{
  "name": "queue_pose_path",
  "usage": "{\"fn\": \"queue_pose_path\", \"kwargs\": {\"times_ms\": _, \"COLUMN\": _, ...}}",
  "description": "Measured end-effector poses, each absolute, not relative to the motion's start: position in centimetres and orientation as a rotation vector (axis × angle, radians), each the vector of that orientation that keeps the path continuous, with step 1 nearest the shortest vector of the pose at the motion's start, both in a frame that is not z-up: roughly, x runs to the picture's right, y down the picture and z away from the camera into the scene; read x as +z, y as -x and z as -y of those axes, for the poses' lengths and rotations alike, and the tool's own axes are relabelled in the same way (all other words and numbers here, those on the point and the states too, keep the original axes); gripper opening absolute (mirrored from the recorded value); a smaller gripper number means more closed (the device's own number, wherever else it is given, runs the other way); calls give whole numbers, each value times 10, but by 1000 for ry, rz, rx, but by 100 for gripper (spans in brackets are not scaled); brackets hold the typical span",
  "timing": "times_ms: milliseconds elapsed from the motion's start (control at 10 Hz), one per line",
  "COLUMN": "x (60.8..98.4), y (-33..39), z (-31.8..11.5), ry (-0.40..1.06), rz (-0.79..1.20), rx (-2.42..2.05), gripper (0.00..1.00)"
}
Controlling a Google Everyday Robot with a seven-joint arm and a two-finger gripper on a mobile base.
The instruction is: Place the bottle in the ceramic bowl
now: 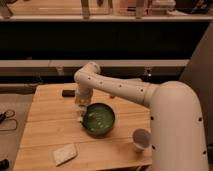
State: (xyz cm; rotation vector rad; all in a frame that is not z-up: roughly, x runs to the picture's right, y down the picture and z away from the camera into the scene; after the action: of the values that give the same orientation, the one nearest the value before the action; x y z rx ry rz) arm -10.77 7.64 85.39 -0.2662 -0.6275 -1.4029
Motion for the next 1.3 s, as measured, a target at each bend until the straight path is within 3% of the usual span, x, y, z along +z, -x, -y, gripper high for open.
{"fn": "queue_pose_path", "kwargs": {"times_ms": 300, "x": 849, "y": 67, "z": -84, "ry": 263, "rz": 627, "rx": -1377, "gripper": 0}}
{"fn": "queue_pose_path", "kwargs": {"times_ms": 700, "x": 850, "y": 67, "z": -92, "ry": 269, "rz": 628, "rx": -1378, "gripper": 2}}
{"fn": "queue_pose_path", "kwargs": {"times_ms": 1300, "x": 843, "y": 54, "z": -91, "ry": 277, "rz": 626, "rx": -1393, "gripper": 58}}
